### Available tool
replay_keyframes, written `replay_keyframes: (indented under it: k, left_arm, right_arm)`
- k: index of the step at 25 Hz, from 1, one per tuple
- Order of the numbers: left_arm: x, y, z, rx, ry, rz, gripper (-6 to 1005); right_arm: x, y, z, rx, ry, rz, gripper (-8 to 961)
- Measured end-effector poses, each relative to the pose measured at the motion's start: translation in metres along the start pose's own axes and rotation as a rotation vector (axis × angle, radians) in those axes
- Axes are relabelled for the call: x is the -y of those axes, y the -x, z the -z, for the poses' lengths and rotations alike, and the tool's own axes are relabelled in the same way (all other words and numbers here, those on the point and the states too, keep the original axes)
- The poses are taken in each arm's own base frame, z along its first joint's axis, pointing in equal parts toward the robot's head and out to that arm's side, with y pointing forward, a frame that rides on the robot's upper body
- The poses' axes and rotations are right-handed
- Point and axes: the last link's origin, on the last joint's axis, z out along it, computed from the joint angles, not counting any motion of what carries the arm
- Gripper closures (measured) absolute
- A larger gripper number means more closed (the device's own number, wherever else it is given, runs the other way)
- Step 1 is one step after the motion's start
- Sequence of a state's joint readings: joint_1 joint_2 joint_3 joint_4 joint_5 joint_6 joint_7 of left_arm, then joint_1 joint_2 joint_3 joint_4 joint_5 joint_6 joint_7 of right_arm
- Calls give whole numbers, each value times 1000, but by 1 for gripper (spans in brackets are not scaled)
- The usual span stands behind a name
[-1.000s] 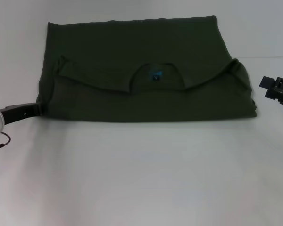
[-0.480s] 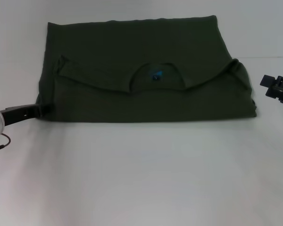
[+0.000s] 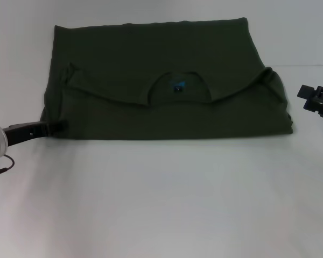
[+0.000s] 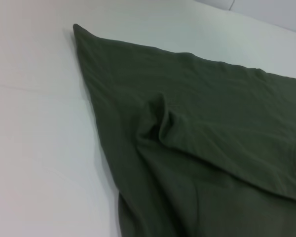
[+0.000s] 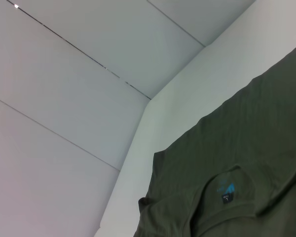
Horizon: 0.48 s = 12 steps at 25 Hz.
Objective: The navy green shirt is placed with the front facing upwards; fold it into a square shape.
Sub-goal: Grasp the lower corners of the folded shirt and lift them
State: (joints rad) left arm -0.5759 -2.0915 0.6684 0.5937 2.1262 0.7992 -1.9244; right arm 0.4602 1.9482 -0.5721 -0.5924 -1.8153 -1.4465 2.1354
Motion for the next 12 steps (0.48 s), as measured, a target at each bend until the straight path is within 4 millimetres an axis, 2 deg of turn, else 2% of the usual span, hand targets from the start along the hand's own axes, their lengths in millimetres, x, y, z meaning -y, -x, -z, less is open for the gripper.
replay_keyframes:
  k: [12]
  left_arm:
    - [-7, 5, -7, 40, -25, -75, 431]
  right_arm:
    - [1, 0, 1, 10, 1, -12, 220]
